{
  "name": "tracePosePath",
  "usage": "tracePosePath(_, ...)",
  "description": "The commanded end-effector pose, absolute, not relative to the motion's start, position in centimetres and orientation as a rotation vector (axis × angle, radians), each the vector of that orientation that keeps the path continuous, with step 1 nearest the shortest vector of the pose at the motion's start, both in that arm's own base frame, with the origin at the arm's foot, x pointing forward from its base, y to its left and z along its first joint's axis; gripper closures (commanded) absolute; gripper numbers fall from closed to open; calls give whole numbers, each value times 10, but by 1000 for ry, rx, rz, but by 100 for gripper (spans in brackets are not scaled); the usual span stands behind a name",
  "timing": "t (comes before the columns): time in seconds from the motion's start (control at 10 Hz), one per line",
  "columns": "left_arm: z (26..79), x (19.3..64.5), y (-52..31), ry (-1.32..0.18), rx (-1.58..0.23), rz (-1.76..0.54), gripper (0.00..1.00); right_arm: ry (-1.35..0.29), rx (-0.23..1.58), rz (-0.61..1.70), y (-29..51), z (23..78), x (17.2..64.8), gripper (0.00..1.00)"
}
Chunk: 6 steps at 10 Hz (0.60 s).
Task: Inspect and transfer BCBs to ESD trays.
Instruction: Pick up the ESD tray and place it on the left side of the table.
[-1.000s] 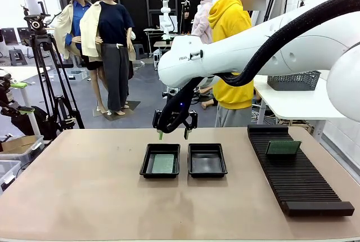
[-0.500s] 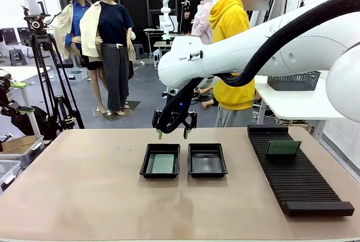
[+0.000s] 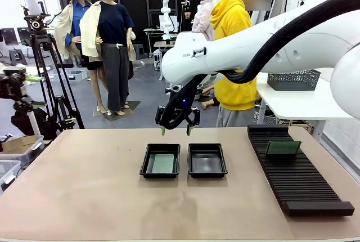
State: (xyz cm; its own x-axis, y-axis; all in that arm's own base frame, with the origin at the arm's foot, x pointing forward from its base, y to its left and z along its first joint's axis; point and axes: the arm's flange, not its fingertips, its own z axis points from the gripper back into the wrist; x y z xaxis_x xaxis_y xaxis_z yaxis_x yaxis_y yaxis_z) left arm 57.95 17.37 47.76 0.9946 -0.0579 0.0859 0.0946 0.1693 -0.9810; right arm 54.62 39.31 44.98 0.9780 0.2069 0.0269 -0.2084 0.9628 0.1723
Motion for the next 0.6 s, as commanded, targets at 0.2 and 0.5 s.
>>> tracePosePath(0.2,511,611,99,109,-1211,-41,0,-53,156,177,321,487,540,0)
tracePosePath(0.5,510,624,27,66,-1057,128,0,-99,116,166,259,525,545,0)
